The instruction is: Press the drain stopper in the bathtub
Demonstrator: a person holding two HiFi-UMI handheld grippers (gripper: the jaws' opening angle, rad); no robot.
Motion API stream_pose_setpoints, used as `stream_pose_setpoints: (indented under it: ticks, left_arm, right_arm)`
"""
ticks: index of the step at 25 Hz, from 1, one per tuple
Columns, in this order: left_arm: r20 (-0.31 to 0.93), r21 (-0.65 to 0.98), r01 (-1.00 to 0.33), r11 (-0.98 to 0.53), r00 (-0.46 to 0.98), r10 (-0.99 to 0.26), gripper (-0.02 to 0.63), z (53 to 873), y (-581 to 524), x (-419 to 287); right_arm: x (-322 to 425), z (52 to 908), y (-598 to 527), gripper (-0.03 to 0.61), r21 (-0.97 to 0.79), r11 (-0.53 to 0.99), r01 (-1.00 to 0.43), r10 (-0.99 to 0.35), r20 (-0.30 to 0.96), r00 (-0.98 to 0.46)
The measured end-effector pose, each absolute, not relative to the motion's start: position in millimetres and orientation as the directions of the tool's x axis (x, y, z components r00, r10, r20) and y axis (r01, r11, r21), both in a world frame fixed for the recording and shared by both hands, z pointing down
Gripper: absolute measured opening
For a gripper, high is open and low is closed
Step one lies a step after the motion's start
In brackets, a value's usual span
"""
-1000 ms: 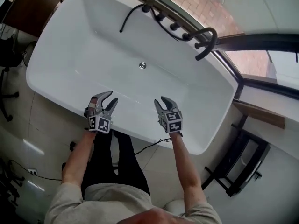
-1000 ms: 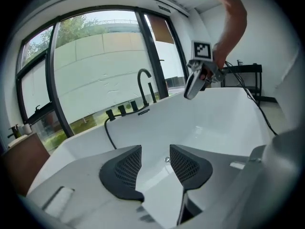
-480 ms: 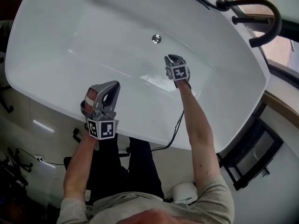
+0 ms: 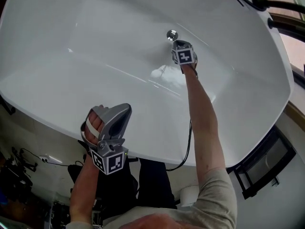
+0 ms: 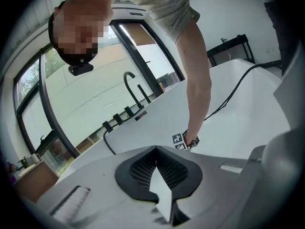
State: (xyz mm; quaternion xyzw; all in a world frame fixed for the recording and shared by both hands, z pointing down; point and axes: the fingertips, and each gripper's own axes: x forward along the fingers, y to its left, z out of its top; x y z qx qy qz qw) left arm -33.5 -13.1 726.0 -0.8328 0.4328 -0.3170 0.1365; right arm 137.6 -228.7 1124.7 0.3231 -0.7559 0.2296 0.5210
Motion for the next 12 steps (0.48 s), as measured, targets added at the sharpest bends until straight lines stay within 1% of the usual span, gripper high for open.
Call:
stream_pose_setpoints:
  ticks: [3, 8, 12]
  left_arm:
    - [0.4, -0.504, -0.635, -0.586, 0.43, -0.81, 0.002, 718.0, -15.0, -34.3]
    - [0.396, -0.507, -0.631, -0.587, 0.435, -0.809, 0.002, 720.5, -16.9, -29.2]
    - [0.401, -0.503, -0.63, -0.592, 0.437, -0.805, 0.002, 720.0, -18.3, -30.1]
  right_arm:
    - [116.0, 1141.1, -243.6, 0.021, 0.014, 0.703, -0.711, -0.271, 0.93, -0.25]
    - [127.2, 1170.5, -261.7, 0.021, 0.064, 0.675, -0.735, -0.287, 0.941, -0.181]
    - [129.1, 1177.3, -260.4, 0.023, 0.045, 0.67, -0.741, -0.269, 0.945, -0.186]
